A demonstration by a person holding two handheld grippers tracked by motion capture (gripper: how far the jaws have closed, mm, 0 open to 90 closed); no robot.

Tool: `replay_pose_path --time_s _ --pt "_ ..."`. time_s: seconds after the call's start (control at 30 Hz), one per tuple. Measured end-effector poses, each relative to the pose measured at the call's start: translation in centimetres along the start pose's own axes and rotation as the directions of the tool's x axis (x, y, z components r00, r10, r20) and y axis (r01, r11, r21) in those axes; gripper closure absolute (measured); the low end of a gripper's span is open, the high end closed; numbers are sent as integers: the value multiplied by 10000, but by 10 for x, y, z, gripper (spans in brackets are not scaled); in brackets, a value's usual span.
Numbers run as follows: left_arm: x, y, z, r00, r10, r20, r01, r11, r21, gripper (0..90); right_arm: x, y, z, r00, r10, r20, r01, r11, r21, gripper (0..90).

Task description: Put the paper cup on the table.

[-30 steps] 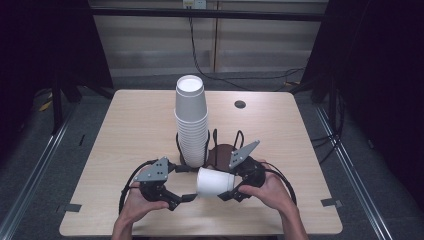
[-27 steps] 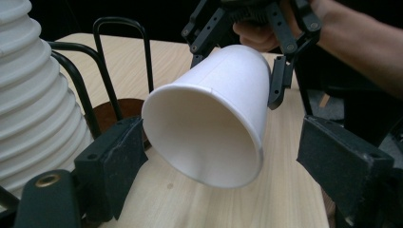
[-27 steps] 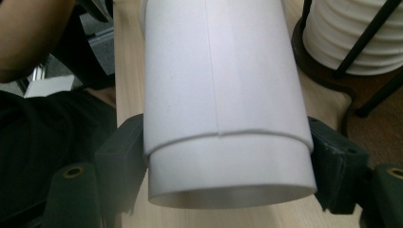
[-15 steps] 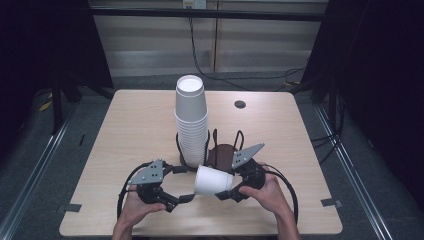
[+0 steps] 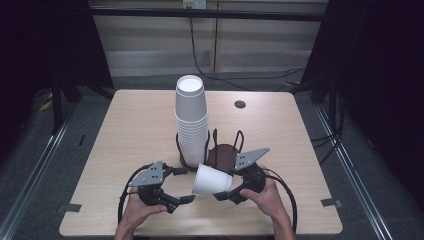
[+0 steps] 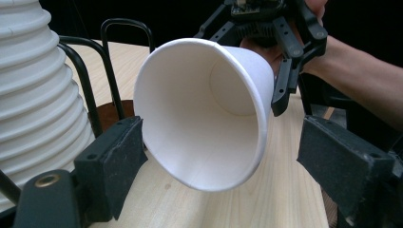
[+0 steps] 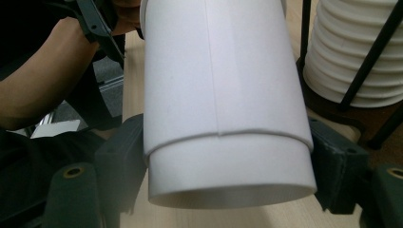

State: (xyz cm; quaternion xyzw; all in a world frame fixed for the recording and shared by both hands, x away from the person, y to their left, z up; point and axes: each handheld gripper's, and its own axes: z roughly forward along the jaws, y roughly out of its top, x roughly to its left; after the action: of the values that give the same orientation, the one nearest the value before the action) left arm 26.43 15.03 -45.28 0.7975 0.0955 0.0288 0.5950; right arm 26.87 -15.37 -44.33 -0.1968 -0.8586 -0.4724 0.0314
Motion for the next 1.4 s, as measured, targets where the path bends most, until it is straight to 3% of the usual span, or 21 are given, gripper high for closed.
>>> replay_pose_path --time_s 0.3,0.73,1.03,1.2,1.4 --pt "1 -2 0 9999 -131 -25 131 9997 -182 156 -1 -10 0 9998 65 -188 -83 9953 -962 243" --pt "1 -1 2 9998 -114 -159 107 9990 -433 155 -1 -21 4 9986 8 -523 -117 9779 -2087 242" --pt "3 -2 4 9991 -170 -382 145 9978 -650 155 1 -25 11 9979 -99 -645 -64 9690 -2471 241" --pt "6 -1 5 9986 -341 -406 307 9961 -830 113 1 -26 14 9979 -122 -634 -45 9666 -2562 242" --pt "7 2 11 9988 -319 -384 296 9978 -585 25 2 -25 15 9979 -179 -627 12 9666 -2562 242"
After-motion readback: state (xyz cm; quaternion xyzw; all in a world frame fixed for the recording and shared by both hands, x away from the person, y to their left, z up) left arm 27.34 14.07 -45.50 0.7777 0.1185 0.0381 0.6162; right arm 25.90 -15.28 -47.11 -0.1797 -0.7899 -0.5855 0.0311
